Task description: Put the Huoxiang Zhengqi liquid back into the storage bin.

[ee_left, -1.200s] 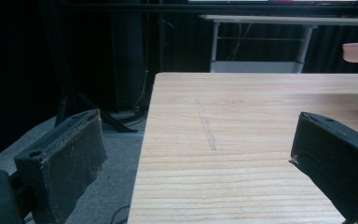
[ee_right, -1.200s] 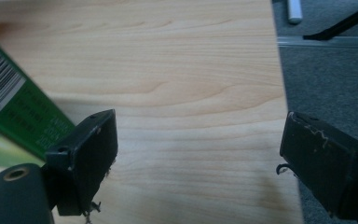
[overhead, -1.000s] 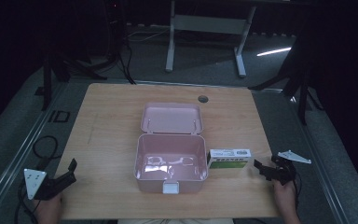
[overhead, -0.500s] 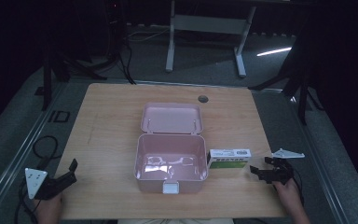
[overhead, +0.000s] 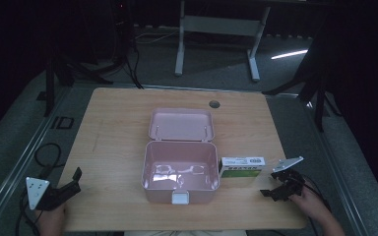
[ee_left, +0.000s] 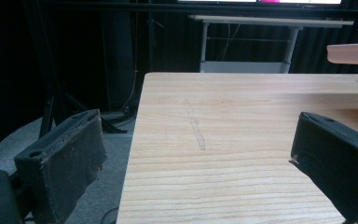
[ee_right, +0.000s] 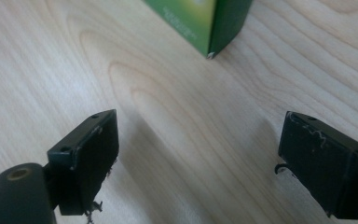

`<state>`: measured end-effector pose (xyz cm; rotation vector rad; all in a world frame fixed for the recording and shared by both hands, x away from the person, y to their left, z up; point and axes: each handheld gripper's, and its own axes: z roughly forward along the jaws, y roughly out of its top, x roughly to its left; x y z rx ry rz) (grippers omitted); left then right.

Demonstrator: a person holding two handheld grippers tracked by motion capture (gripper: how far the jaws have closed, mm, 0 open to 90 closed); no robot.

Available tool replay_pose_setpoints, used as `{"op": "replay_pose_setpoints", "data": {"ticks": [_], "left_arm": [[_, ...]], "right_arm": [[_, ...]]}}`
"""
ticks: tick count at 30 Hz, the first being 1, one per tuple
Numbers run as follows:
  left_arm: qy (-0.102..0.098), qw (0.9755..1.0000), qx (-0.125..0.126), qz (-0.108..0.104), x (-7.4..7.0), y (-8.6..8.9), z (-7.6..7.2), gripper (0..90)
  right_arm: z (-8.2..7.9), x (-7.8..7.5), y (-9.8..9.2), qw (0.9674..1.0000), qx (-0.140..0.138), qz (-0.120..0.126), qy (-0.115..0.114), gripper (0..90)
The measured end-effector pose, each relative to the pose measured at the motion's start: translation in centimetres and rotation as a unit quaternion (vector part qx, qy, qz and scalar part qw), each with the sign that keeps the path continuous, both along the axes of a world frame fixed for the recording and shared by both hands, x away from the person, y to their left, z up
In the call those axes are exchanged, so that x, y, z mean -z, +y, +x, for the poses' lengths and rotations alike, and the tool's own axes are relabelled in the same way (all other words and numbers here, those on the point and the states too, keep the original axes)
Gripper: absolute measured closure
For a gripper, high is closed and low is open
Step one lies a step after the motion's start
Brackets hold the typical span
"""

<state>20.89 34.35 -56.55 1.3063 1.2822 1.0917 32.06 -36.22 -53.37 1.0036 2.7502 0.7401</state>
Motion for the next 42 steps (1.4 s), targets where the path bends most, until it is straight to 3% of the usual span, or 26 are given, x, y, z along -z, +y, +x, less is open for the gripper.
{"op": "replay_pose_setpoints", "data": {"ticks": [4,10,14,16,27,30,31,32,33,40,41,42], "left_arm": [[0.0,1.0,0.001,-0.003,0.0,0.1,0.0,3.1],[0.001,1.0,0.002,-0.003,0.0,0.1,0.0,3.1],[0.003,1.0,0.003,-0.003,0.0,0.1,0.0,3.1],[0.002,1.0,0.004,-0.003,0.0,0.1,0.0,3.1],[0.003,1.0,0.006,-0.002,0.0,0.1,0.0,3.1],[0.003,1.0,0.006,-0.001,0.0,0.1,0.0,3.1],[0.003,1.0,0.007,-0.002,0.0,0.1,0.0,3.0],[0.003,1.0,0.007,-0.002,0.0,0.1,0.0,3.1],[0.004,1.0,0.008,-0.003,0.0,0.1,0.1,3.1],[0.003,0.9999,0.012,-0.003,0.0,0.1,0.0,3.1],[0.004,0.9999,0.013,-0.004,0.0,0.1,0.0,3.1],[0.004,0.9999,0.013,-0.004,0.0,0.1,0.0,3.1]], "right_arm": [[-0.2,-0.6,0.9,0.9986,-0.03,-0.043,0.0,11.7],[-1.0,-1.3,2.3,0.9921,-0.082,-0.091,0.025,11.7],[-1.4,-2.0,3.3,0.9885,-0.106,-0.099,0.04,11.6],[-1.4,-2.3,3.6,0.9874,-0.114,-0.104,0.036,11.6],[-1.6,-3.0,6.2,0.9684,-0.168,-0.172,0.066,11.7],[-1.7,-3.1,6.6,0.9664,-0.179,-0.169,0.073,12.3],[-1.9,-3.2,7.2,0.9628,-0.192,-0.175,0.076,12.3],[-1.9,-3.2,7.2,0.9628,-0.192,-0.175,0.076,12.3],[-2.0,-3.1,7.7,0.9585,-0.206,-0.178,0.083,12.3],[-2.1,-3.5,9.2,0.9529,-0.225,-0.186,0.082,12.6],[-2.2,-3.7,9.6,0.9498,-0.234,-0.189,0.086,12.5],[-2.2,-3.8,9.8,0.9487,-0.237,-0.191,0.086,12.5]]}}
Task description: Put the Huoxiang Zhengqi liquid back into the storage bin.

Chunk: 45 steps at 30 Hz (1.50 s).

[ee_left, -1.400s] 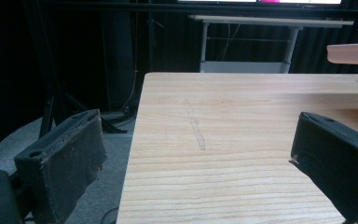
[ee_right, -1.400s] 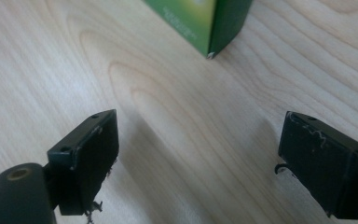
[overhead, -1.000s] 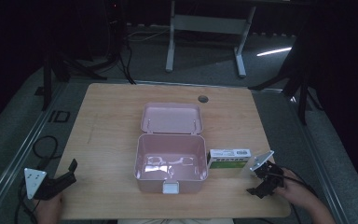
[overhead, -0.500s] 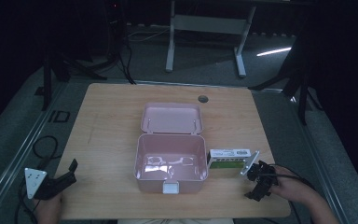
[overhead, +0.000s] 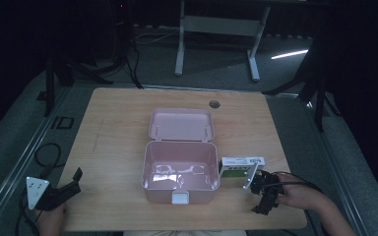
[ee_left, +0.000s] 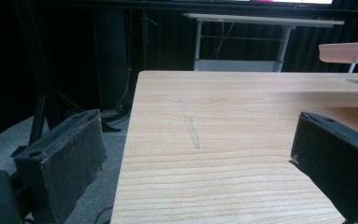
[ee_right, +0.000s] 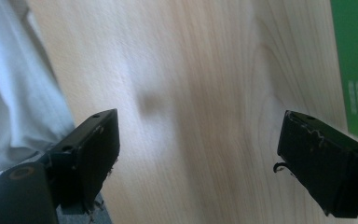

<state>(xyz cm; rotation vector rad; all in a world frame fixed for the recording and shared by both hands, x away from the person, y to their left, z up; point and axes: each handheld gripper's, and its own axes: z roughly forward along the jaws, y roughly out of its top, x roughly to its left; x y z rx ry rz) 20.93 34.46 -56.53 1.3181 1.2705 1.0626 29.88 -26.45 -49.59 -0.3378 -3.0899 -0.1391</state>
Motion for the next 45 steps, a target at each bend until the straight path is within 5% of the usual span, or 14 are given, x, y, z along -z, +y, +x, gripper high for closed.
{"op": "replay_pose_setpoints", "data": {"ticks": [13,25,31,38,45], "left_arm": [[0.001,1.0,0.003,-0.003,0.0,0.1,0.0,3.1],[0.001,1.0,0.005,-0.004,0.0,0.1,0.0,3.1],[0.002,1.0,0.006,-0.004,0.0,0.1,0.0,3.1],[0.002,1.0,0.007,-0.005,0.0,0.1,0.0,3.1],[0.002,1.0,0.007,-0.004,0.0,0.1,0.0,3.1]], "right_arm": [[-0.9,-2.9,3.3,0.9957,-0.083,0.012,0.04,13.2],[-0.2,-8.0,4.7,0.9916,-0.126,0.025,-0.009,14.5],[1.3,-10.1,4.8,0.9914,-0.123,0.024,-0.037,15.9],[3.2,-10.9,4.8,0.9894,-0.129,0.017,-0.065,25.0],[5.6,-10.0,5.1,0.9898,-0.122,-0.009,-0.072,35.7]]}}
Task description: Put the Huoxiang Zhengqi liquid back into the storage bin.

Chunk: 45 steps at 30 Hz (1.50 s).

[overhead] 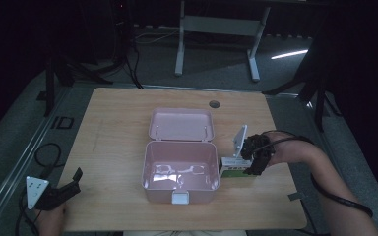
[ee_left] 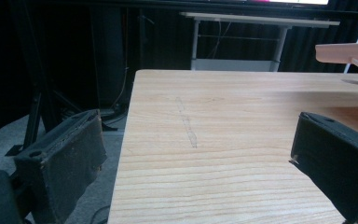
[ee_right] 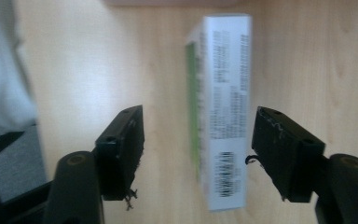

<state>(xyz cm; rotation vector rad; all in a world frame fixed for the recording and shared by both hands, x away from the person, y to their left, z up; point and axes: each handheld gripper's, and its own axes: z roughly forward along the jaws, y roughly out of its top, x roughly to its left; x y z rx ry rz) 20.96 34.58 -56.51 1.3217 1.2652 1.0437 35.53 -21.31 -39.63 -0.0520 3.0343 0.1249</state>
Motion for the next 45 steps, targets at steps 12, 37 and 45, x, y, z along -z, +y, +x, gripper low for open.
{"op": "replay_pose_setpoints", "data": {"ticks": [12,37,45], "left_arm": [[0.002,1.0,0.0,-0.001,0.0,0.0,0.1,3.1],[0.003,1.0,0.002,0.0,0.0,0.0,0.1,3.1],[0.005,1.0,0.002,0.0,0.0,-0.1,0.1,3.1]], "right_arm": [[2.9,3.4,0.1,0.9988,0.016,-0.043,0.018,47.0],[3.6,5.9,0.8,0.9954,0.037,-0.074,0.048,61.6],[2.9,4.8,0.8,0.9951,0.034,-0.072,0.059,61.6]]}}
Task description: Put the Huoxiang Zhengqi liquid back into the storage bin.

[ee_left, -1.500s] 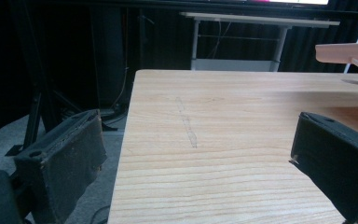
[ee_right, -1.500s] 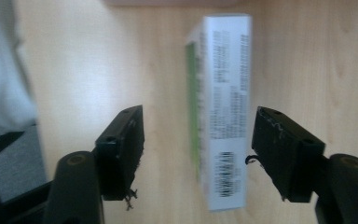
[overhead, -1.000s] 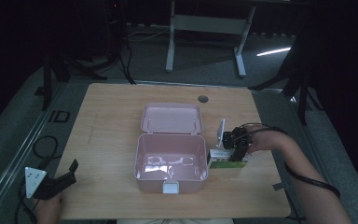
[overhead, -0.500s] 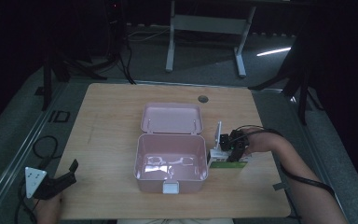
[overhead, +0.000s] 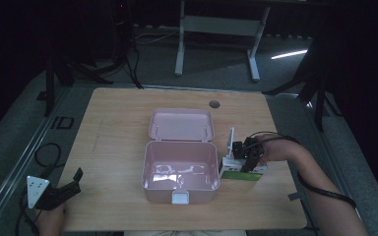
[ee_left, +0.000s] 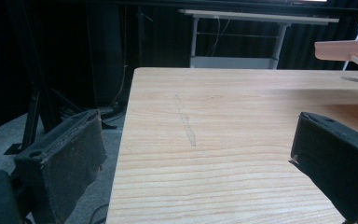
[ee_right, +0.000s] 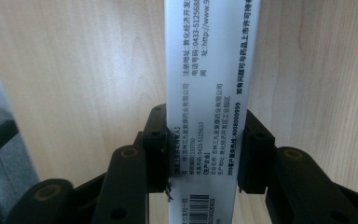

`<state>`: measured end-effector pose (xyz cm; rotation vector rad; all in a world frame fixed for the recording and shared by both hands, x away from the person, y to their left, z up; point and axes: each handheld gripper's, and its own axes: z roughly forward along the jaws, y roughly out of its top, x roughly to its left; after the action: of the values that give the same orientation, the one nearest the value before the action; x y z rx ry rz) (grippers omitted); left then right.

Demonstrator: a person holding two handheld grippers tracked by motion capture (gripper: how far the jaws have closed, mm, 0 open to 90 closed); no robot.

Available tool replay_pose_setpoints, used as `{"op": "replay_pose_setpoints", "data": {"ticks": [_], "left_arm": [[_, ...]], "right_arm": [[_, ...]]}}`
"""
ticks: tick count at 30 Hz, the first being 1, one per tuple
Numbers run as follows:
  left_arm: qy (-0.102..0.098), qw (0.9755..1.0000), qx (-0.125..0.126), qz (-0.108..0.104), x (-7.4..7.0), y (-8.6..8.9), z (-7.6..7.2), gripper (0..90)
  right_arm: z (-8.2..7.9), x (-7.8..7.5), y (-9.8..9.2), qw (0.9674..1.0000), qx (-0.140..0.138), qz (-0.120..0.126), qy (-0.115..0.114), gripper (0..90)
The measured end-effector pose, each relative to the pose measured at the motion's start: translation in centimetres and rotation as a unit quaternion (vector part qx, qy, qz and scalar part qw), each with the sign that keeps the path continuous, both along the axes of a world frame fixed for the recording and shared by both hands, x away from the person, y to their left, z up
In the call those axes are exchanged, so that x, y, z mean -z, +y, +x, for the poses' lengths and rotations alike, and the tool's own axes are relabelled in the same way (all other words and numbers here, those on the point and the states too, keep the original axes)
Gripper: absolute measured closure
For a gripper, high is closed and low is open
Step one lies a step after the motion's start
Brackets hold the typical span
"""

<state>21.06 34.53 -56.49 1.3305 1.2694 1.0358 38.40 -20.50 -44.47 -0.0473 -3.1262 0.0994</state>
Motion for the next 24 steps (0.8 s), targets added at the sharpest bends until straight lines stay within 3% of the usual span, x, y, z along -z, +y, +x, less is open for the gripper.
{"op": "replay_pose_setpoints", "data": {"ticks": [12,24], "left_arm": [[-0.001,1.0,-0.003,0.001,0.0,0.0,0.0,3.1],[-0.001,1.0,-0.003,0.0,0.0,0.0,0.0,3.1]], "right_arm": [[-1.0,-1.5,0.1,0.9999,0.006,-0.013,0.005,61.7],[-2.9,-4.7,-0.5,0.9996,0.014,-0.012,0.023,61.8]]}}
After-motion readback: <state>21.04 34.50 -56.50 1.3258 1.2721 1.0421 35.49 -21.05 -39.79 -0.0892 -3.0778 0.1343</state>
